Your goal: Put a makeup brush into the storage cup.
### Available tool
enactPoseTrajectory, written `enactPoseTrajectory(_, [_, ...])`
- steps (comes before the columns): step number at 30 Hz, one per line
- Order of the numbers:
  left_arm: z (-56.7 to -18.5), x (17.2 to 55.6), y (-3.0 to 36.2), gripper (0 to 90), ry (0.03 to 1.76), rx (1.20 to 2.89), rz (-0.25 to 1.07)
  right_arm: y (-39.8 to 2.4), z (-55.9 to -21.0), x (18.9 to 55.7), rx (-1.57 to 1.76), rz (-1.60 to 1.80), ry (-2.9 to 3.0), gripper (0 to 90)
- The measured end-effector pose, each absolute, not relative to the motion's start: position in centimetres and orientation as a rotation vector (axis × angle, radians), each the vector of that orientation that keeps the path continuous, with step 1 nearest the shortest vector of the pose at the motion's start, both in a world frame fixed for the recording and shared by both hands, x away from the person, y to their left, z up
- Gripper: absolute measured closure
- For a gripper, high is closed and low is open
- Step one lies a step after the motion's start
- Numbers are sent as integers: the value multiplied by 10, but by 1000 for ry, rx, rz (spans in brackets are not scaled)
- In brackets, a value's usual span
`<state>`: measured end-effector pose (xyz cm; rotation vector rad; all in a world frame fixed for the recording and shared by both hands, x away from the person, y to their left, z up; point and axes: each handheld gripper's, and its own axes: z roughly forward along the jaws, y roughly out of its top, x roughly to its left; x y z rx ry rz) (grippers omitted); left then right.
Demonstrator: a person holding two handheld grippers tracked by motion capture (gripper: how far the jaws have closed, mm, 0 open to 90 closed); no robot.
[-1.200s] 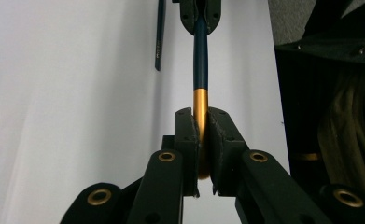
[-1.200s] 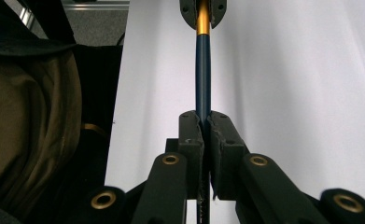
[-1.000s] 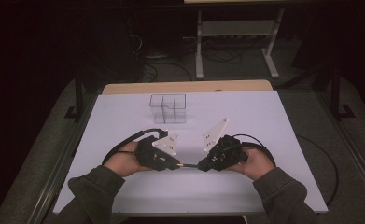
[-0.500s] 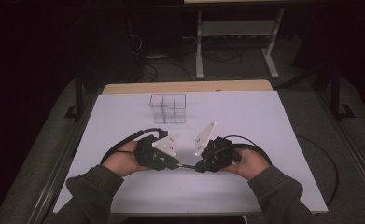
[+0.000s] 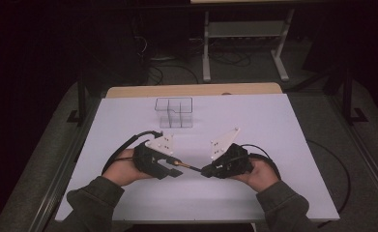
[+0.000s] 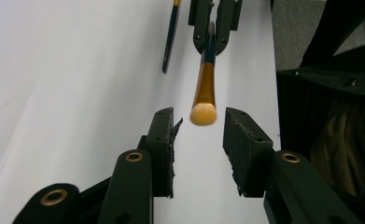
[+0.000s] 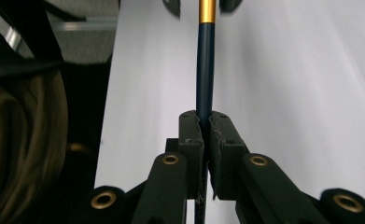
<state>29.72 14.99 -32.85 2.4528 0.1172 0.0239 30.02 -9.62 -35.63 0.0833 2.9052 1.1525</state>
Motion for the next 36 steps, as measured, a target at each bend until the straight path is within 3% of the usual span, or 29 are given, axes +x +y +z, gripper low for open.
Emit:
enactPoseTrajectory(11, [-324, 298, 148, 688, 128, 2361, -17, -89, -362, 298, 101, 1233, 2846, 836])
enactPoseTrajectory(14, [-322, 298, 149, 779, 130, 2350, -17, -86, -363, 297, 84, 1245, 2828, 836])
enactPoseTrajectory(22, [-323, 298, 148, 821, 111, 2379, -32, -80, -367, 296, 39, 1195, 2820, 831])
enactPoseTrajectory(26, [-323, 298, 147, 823, 104, 2405, -26, -74, -368, 297, 81, 1104, 2884, 700])
enactPoseTrajectory(30, [-319, 297, 146, 823, 90, 2427, -16, -68, -366, 297, 63, 1015, 2915, 695])
enactPoseTrajectory(34, [-318, 297, 144, 824, 76, 2433, -10, -63, -364, 297, 55, 1007, 2925, 708])
enactPoseTrajectory(35, [-318, 297, 143, 824, 65, 2440, -11, -61, -364, 297, 53, 993, 2928, 731])
enactPoseTrajectory(36, [-318, 297, 142, 824, 58, 2445, -8, -58, -365, 297, 44, 973, 2940, 814])
